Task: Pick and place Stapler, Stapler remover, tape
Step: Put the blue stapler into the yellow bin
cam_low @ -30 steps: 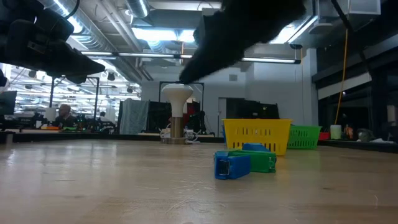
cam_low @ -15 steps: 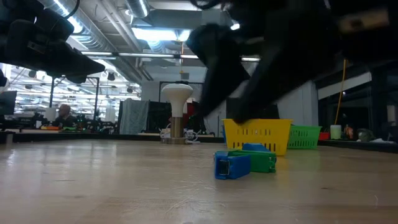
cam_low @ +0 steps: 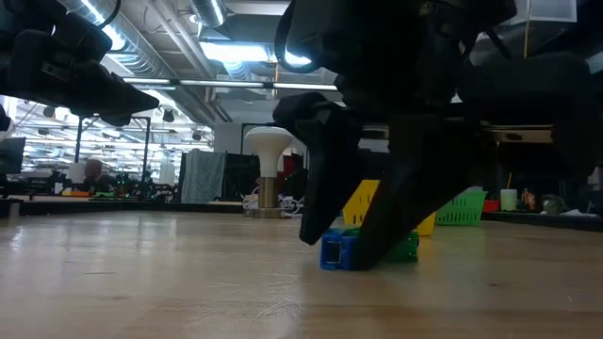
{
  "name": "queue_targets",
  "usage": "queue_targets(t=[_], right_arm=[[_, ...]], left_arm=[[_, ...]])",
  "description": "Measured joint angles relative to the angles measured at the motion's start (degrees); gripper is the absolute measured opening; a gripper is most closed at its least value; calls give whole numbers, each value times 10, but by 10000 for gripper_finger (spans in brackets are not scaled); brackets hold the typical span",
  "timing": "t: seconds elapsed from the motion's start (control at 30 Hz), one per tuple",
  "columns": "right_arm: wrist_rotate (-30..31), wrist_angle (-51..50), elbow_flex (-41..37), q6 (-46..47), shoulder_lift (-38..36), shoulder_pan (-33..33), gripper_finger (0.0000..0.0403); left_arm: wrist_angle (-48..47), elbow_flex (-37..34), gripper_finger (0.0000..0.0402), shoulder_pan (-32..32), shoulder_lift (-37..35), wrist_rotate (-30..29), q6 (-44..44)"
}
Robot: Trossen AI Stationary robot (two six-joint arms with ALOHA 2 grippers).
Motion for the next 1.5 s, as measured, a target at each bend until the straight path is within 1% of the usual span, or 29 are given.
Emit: queue_targets(t=[0.13,0.37,0.43,0.67,0.77,1.03,1.1,1.2,1.27,1.5], right_arm=[[-14,-4,0,10,0,-6,180],[-16,-12,0,67,0,-19,84],[-13,-11,0,78,0,-24,62],[-13,25,0,148,2,-49,61],[-31,52,0,151,2,-68,61],[-35,116,0,64,-1,-108,65],[-22,137,0,39,-2,-115,66],[-19,157,0,10,-4,-123,66],[-21,146,13,2,-5,-126,66],[-21,38,92,-16,-22,-139,67]], left_arm=[[0,0,1,0,0,0,0],[0,0,1,0,0,0,0],[0,0,1,0,0,0,0],[0,0,1,0,0,0,0],[0,0,1,0,0,0,0],[0,0,1,0,0,0,0],[0,0,1,0,0,0,0],[0,0,1,0,0,0,0],[0,0,1,0,0,0,0],[0,0,1,0,0,0,0]])
